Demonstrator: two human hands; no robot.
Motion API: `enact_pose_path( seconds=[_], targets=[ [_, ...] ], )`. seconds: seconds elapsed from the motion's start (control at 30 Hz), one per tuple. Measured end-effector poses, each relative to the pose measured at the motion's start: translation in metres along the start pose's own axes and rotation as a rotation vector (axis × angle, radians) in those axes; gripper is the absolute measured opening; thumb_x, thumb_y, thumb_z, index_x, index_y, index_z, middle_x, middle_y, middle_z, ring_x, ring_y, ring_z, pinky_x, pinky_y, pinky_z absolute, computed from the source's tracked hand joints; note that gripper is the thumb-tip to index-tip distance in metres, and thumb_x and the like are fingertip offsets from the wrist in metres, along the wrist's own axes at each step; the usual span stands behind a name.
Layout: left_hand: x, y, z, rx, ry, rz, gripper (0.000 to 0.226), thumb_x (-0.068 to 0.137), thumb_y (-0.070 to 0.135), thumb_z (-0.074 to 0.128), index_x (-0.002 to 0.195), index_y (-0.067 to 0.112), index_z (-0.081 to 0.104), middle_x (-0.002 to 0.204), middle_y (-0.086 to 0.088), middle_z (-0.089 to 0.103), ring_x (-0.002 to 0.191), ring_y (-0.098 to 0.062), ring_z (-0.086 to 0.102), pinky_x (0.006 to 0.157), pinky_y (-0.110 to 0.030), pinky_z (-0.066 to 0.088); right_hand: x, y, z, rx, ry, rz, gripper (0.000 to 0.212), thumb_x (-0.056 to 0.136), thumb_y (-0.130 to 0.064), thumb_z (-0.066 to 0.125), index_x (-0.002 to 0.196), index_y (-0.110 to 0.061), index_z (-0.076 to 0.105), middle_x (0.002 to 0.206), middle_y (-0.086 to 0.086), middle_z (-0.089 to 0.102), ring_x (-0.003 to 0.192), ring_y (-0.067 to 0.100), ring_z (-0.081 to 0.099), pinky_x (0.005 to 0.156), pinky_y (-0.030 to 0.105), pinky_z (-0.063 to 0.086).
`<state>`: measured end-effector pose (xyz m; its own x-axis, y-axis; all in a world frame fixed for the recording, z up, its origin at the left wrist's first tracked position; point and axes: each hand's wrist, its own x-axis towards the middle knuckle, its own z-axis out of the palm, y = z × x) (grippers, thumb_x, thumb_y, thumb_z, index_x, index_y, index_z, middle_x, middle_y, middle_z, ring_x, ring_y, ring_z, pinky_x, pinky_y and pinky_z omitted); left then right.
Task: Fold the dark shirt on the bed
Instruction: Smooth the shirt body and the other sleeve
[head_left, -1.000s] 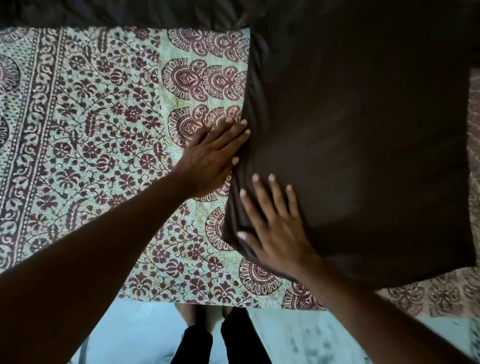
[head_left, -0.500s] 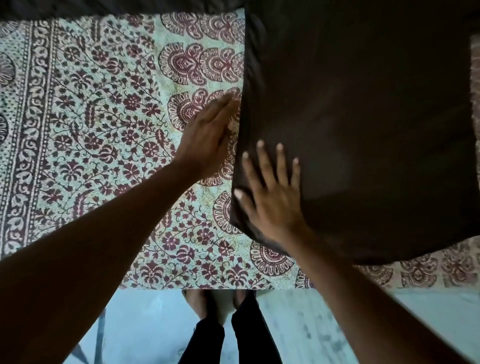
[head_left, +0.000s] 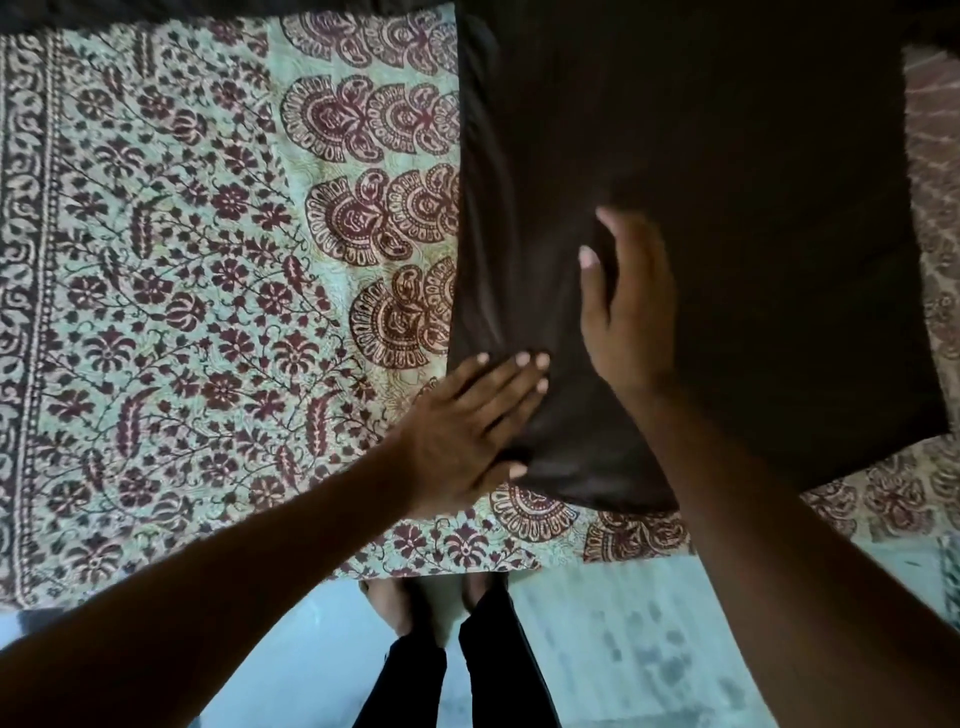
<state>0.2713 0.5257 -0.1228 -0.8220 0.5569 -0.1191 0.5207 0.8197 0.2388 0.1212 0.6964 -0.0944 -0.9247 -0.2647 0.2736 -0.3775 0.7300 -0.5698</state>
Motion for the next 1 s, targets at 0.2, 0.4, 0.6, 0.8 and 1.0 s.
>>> enact_pose_path(
  seconds=[0.2, 0.4, 0.6, 0.8, 1.0],
  targets=[
    [-0.037, -0.016, -0.013, -0.208, 0.148, 0.078, 0.047, 0.104, 0.027, 0.040, 0.142, 0.006, 0.057, 0.151, -0.012, 0.054, 0.138, -0.027, 0.052, 0.113, -0.047, 0.043, 0.037, -0.004, 0.051, -0.513, -0.400, -0.176, 0.065, 0.103, -0.060, 0.029, 0.161, -0.030, 0.025, 0.171, 0.004, 0.016, 0.157, 0.033, 0.015, 0.120, 0.060, 0.023],
    [0.016, -0.084, -0.067, -0.203, 0.371, -0.329, 0.039, 0.102, 0.020, 0.043, 0.134, 0.003, 0.059, 0.138, -0.016, 0.060, 0.127, -0.032, 0.057, 0.108, -0.047, 0.045, -0.063, -0.025, 0.008, -0.519, -0.643, -0.411, 0.073, 0.103, -0.064, 0.028, 0.164, -0.027, 0.011, 0.173, 0.003, 0.001, 0.159, 0.031, 0.000, 0.120, 0.062, 0.017],
    [0.090, -0.126, -0.072, -0.068, 0.147, -0.319, 0.063, 0.103, 0.046, 0.036, 0.158, 0.016, 0.032, 0.171, -0.003, 0.020, 0.157, -0.025, 0.019, 0.123, -0.047, 0.023, -0.075, -0.004, -0.018, -0.143, -0.618, -0.445, 0.052, 0.109, -0.037, 0.042, 0.152, -0.010, 0.046, 0.166, 0.010, 0.030, 0.156, 0.026, 0.025, 0.119, 0.057, 0.031],
    [0.065, -0.111, -0.039, 0.000, 0.035, -0.191, 0.076, 0.104, 0.058, 0.030, 0.163, 0.011, 0.016, 0.173, -0.007, 0.007, 0.160, -0.026, 0.005, 0.126, -0.054, 0.015, 0.073, 0.032, 0.026, -0.176, -0.332, -0.298, 0.053, 0.109, -0.034, 0.043, 0.152, -0.004, 0.044, 0.163, 0.014, 0.036, 0.154, 0.031, 0.029, 0.123, 0.055, 0.026],
    [0.040, -0.108, -0.045, -0.233, 0.229, -0.193, 0.044, 0.105, 0.032, 0.041, 0.141, 0.012, 0.056, 0.149, -0.010, 0.053, 0.137, -0.030, 0.050, 0.106, -0.051, 0.044, 0.195, 0.023, 0.089, -0.352, -0.512, -0.345, 0.069, 0.105, -0.055, 0.035, 0.160, -0.013, 0.030, 0.170, 0.013, 0.019, 0.157, 0.035, 0.016, 0.123, 0.061, 0.020]
  ],
)
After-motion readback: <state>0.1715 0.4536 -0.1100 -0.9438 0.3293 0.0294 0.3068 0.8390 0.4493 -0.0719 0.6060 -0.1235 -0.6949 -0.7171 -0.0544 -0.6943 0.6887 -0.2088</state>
